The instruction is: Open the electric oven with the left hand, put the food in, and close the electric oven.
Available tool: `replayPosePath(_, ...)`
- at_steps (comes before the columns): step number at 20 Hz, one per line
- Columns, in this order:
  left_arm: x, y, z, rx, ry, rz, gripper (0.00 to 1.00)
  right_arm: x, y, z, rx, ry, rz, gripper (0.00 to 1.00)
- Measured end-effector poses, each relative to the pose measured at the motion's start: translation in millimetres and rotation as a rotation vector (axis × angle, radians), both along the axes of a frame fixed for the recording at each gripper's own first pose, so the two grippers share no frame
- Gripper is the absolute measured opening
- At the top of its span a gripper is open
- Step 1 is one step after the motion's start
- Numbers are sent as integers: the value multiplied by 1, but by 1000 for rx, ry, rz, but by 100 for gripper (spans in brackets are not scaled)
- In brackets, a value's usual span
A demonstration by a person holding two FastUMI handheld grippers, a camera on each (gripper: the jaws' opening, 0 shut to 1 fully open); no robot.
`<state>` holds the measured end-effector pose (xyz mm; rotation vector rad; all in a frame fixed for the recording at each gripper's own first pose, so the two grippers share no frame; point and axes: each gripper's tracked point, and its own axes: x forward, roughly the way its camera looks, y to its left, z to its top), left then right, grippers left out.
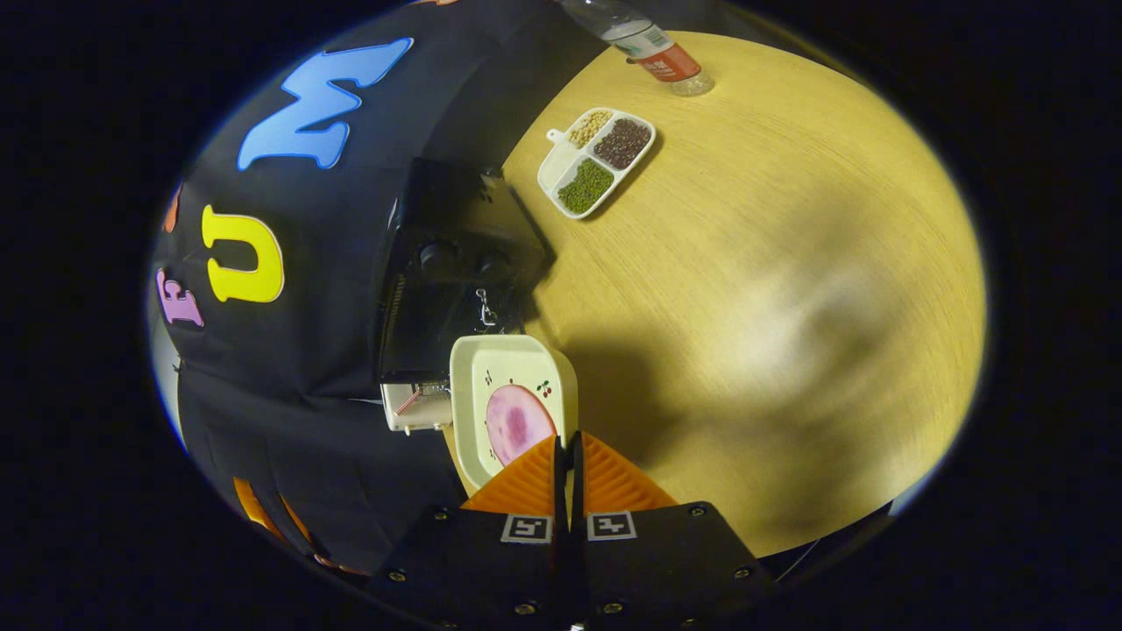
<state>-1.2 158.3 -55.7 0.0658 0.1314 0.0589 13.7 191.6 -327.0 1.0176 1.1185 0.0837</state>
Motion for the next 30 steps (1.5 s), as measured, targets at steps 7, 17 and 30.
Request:
replayPosePath(7,-27,64,-4,-20,5,104,97,58,86,8,7,76,-187,0)
replayPosePath(17,-58,136,-17,-23,44,254,100,172,146,-7,96,89,-593,1)
replayPosePath(30,-78,175,-34,3,125,360,91,252,185,-44,200,69,-795,3)
